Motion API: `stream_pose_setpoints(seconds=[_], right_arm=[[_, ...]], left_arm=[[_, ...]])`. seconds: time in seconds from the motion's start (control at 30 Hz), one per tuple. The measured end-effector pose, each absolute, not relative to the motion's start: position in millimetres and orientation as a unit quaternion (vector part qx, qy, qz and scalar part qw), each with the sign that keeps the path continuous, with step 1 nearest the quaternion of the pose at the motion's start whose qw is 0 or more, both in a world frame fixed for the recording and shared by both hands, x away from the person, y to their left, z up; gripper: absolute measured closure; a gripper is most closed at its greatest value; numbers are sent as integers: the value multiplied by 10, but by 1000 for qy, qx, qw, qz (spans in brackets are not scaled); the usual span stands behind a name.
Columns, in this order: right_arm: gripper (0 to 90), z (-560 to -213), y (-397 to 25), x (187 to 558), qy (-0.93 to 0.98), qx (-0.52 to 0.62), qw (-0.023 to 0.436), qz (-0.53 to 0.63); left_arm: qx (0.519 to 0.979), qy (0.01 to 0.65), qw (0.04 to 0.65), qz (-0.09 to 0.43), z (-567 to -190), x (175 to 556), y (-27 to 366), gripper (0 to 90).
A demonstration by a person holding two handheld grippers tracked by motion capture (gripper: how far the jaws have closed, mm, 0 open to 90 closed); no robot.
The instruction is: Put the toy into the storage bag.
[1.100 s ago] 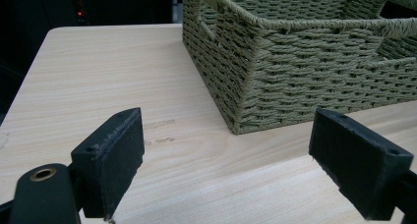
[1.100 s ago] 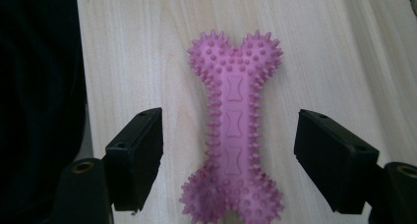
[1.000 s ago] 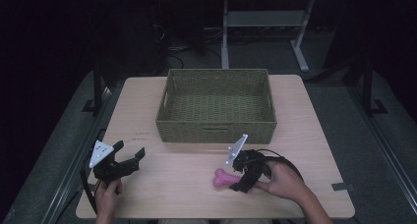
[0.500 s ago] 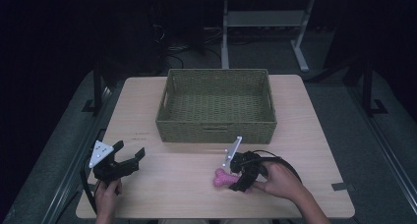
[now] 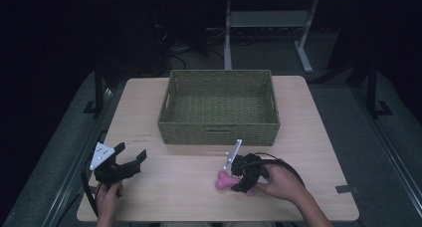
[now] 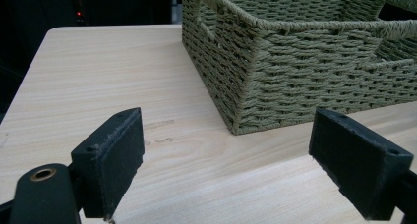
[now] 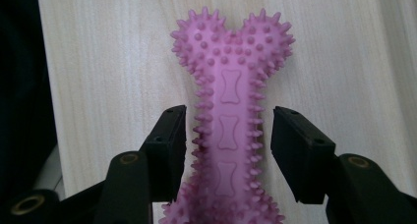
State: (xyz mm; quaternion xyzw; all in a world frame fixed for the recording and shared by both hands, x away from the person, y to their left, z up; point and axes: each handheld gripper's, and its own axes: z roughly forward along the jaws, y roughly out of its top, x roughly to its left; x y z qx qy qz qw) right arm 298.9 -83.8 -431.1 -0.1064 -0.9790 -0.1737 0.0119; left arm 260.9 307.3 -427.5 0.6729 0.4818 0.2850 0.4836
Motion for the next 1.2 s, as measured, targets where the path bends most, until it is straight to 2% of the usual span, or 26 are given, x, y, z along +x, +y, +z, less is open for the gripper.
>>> stream_pose_setpoints(seconds=[0.57, 0.77, 1.2], right_arm=[[504, -4374, -837, 2985, -979, -110, 10, -174], [554, -4383, -817, 2971, -980, -102, 9, -173], [580, -4368, -834, 2978, -980, -98, 16, -175]], left_arm=[[670, 482, 485, 287, -4270, 2605, 3081, 130], [671, 482, 485, 287, -4271, 2606, 3080, 130], [669, 483, 486, 287, -4267, 2603, 3087, 130]])
